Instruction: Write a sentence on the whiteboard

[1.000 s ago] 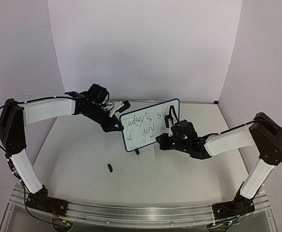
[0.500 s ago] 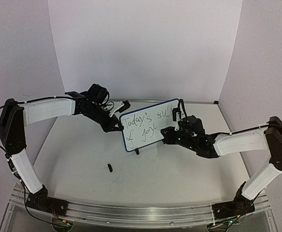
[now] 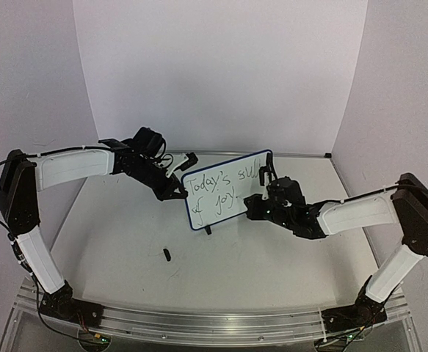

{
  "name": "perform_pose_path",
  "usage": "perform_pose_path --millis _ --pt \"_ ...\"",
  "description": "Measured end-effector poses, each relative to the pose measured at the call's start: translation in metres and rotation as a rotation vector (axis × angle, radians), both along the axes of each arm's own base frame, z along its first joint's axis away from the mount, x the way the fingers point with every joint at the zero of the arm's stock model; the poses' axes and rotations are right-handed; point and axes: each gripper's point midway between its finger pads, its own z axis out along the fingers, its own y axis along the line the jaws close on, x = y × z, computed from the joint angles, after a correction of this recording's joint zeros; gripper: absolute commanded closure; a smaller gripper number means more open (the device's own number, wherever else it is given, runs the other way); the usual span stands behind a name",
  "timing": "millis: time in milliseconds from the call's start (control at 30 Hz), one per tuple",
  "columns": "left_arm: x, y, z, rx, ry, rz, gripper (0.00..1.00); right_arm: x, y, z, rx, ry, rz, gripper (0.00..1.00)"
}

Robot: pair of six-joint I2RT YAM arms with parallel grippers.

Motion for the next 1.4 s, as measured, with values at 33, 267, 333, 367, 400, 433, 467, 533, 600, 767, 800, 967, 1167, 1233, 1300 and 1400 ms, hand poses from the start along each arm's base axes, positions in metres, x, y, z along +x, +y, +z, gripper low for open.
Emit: perform_pose_path --millis 33,267,333,367,400,433,467,533,600,767,800,967,1167,1233,1300,1400 --pt "0.0 0.0 0.0 0.0 0.0 0.0 1.0 0.001 0.0 0.001 -0.001 -0.004 -0.001 1.0" --pt "0.0 0.0 0.0 -0.001 0.001 0.0 1.0 0.003 0.001 -0.001 -0.019 -0.008 0.001 1.0" --pt "0.0 0.0 0.0 -0.001 0.0 0.0 1.0 0.004 0.002 0.0 -0.02 -0.008 0.001 1.0" --pt "0.0 0.0 0.0 -0.001 0.0 0.0 1.0 0.004 0.002 -0.001 -0.022 -0.007 0.001 1.0" --pt "0.0 0.0 0.0 -0.001 0.001 0.0 1.0 0.004 0.002 -0.001 -0.023 -0.007 0.001 1.0" --pt "0.0 0.0 0.0 -0.001 0.001 0.0 1.0 0.004 0.002 -0.001 -0.024 -0.007 0.002 1.0" --pt "0.0 0.0 0.0 -0.001 0.001 0.0 1.0 0.003 0.002 -0.001 -0.025 -0.007 0.002 1.0" --pt "0.0 0.0 0.0 -0.001 0.001 0.001 1.0 0.003 0.002 -0.001 -0.025 -0.007 0.002 1.0" --pt "0.0 0.0 0.0 -0.001 0.001 0.001 1.0 0.003 0.002 -0.001 -0.025 -0.007 0.002 1.0" --pt "0.001 0.001 0.001 -0.001 0.003 0.006 1.0 -0.001 -0.005 0.001 -0.023 -0.009 -0.005 1.0" --pt "0.002 0.002 0.001 -0.004 0.005 0.007 1.0 -0.003 -0.008 0.003 -0.023 -0.012 -0.011 1.0" --pt "0.002 0.009 -0.001 -0.006 0.035 0.013 1.0 -0.012 -0.027 0.026 -0.006 -0.052 -0.047 1.0" --pt "0.003 0.018 -0.002 -0.003 0.062 0.012 1.0 -0.015 -0.039 0.055 0.024 -0.102 -0.079 1.0" --pt "0.003 0.022 -0.002 -0.004 0.072 0.016 1.0 -0.018 -0.043 0.059 0.022 -0.108 -0.087 1.0" --pt "0.003 0.025 -0.002 -0.01 0.086 0.017 1.0 -0.02 -0.047 0.061 0.019 -0.11 -0.092 1.0" --pt "0.001 0.027 -0.003 -0.011 0.102 0.016 0.95 -0.024 -0.052 0.061 0.015 -0.109 -0.095 1.0"
